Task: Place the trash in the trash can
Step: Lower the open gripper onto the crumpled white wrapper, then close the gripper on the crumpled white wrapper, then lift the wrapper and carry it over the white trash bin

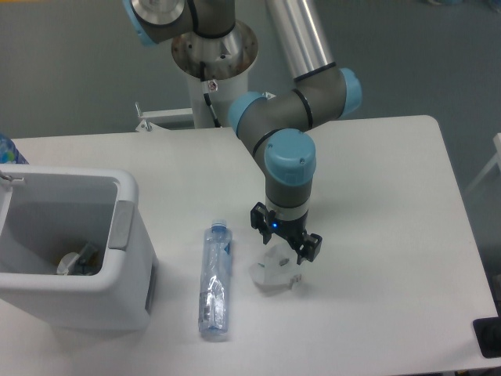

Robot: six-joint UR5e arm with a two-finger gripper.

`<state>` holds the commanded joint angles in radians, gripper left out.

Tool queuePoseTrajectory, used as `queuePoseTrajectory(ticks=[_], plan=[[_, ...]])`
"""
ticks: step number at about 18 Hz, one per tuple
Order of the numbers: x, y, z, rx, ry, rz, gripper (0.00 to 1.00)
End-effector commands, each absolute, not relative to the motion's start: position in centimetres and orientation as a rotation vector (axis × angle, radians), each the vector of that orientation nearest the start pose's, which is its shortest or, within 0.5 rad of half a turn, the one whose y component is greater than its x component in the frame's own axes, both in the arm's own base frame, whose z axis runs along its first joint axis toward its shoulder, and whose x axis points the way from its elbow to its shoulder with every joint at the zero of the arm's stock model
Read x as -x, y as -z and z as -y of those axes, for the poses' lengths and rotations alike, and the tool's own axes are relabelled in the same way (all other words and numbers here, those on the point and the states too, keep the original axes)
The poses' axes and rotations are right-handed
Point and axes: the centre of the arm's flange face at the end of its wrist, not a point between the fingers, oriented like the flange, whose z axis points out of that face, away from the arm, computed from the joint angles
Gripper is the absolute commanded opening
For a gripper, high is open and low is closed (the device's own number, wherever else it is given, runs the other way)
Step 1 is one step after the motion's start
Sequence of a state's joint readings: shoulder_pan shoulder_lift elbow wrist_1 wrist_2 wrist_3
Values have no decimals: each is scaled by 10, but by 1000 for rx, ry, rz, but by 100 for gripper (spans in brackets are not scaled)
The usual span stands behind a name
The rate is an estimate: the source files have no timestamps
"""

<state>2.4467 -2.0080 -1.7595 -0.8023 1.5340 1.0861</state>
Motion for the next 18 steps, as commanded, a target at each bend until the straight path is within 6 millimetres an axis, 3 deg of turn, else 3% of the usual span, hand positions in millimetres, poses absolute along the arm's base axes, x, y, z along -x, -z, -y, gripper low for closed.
queuePoseTrajectory(ticks=[9, 11, 12, 15, 18], plan=[[391, -265, -508, 2952, -199, -212, 0], [394, -287, -512, 2892, -195, -125, 0], [404, -321, -523, 2774, -153, 5, 0], [413, -362, -538, 2629, -85, 112, 0], [408, -398, -542, 2543, -52, 189, 0]])
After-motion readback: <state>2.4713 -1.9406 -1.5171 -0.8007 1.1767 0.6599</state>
